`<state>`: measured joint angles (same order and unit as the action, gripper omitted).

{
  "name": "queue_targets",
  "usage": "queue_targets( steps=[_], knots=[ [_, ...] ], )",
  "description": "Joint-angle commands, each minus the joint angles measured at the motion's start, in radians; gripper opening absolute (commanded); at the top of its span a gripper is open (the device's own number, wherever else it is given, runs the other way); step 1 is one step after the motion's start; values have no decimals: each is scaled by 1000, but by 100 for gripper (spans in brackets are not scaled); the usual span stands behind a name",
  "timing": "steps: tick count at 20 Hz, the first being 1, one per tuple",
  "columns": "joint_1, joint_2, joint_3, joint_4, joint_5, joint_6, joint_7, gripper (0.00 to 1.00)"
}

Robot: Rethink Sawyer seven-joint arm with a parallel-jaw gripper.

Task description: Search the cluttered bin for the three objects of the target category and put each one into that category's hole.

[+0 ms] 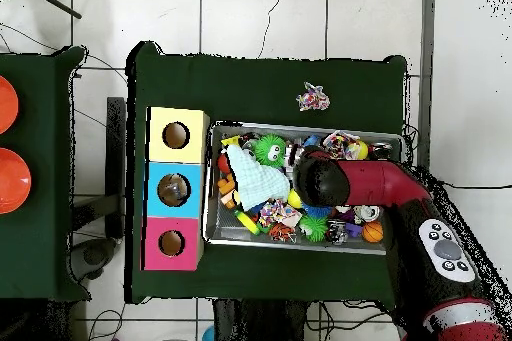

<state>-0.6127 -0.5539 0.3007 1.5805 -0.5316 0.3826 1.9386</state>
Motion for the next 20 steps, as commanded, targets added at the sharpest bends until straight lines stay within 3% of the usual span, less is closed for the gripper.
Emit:
queue_targets(
  steps=[1, 20],
  knots=[
    [-24, 38, 39, 25, -50, -61, -23, 100],
    [-1, 80, 48, -95, -30, 32, -65, 100]
  ],
)
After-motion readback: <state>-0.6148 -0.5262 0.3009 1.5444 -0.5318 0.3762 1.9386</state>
